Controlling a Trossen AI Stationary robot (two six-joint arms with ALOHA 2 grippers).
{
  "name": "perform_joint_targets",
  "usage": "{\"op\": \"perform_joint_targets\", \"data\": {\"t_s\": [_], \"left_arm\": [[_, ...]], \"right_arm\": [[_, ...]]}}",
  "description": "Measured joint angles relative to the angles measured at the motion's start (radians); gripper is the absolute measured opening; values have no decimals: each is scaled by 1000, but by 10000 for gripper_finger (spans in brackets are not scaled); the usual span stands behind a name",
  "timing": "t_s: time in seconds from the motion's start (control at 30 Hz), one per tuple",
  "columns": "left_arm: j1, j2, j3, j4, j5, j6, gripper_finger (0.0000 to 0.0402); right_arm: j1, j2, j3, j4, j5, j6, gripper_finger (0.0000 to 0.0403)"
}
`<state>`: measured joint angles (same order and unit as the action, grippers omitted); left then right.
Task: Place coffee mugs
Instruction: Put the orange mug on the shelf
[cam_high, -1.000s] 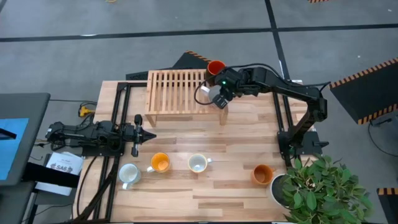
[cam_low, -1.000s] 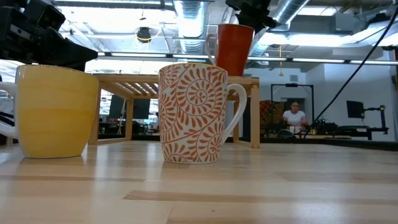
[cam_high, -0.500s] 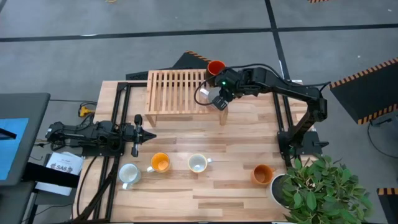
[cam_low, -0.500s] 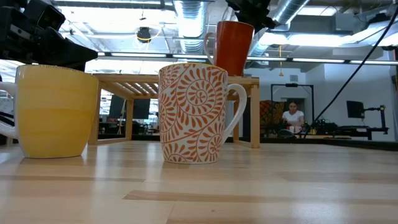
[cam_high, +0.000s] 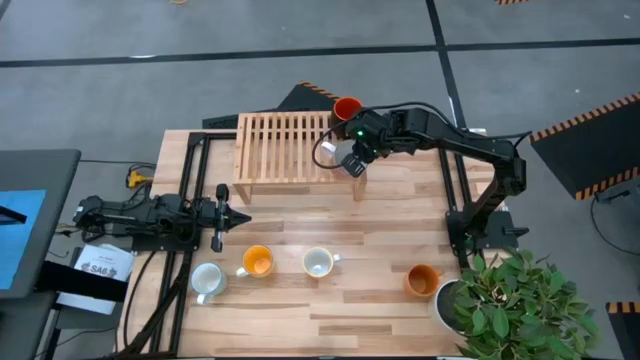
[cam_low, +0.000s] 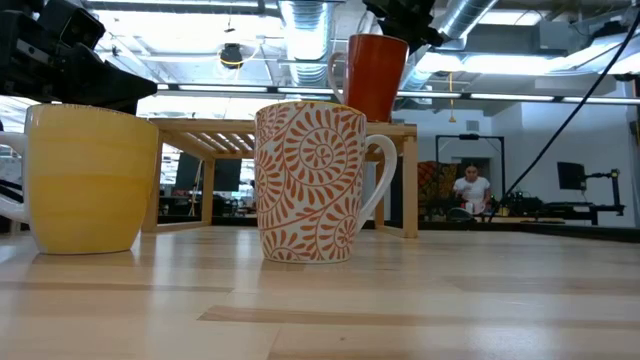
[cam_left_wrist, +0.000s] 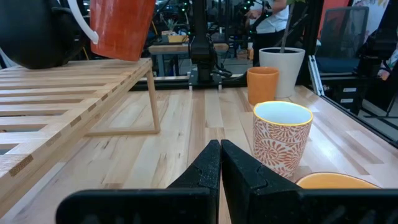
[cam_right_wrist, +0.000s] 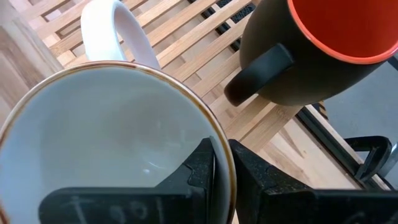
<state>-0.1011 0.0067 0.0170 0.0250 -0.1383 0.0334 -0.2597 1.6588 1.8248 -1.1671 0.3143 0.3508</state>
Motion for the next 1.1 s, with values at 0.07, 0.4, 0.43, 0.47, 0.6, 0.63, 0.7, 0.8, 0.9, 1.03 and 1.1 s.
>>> {"op": "perform_joint_targets", "data": {"t_s": [0.07, 0.4, 0.43, 0.47, 0.6, 0.63, 0.7, 0.8, 0.9, 1.03, 1.1], "left_arm": [[0, 0, 0, 0, 0, 0, 0], [0, 0, 0, 0, 0, 0, 0], [0, 0, 0, 0, 0, 0, 0], [0, 0, 0, 0, 0, 0, 0], [0, 0, 0, 0, 0, 0, 0], [0, 0, 0, 0, 0, 0, 0], [0, 0, 0, 0, 0, 0, 0], [0, 0, 0, 0, 0, 0, 0], [0, 0, 0, 0, 0, 0, 0], [0, 0, 0, 0, 0, 0, 0], [0, 0, 0, 0, 0, 0, 0]], "right_arm": [[-4, 0, 0, 0, 0, 0, 68], [-18, 0, 2, 8, 1, 11, 93], [-18, 0, 2, 7, 2, 11, 95], [-19, 0, 2, 8, 1, 11, 96], [-19, 0, 2, 16, 2, 11, 98], [-19, 0, 2, 23, 2, 11, 98], [-18, 0, 2, 36, 2, 10, 98], [-18, 0, 2, 40, 2, 10, 98], [-20, 0, 2, 40, 2, 12, 99], [-32, 0, 1, 41, 3, 15, 105], [-39, 0, 1, 45, 3, 15, 114]]}}
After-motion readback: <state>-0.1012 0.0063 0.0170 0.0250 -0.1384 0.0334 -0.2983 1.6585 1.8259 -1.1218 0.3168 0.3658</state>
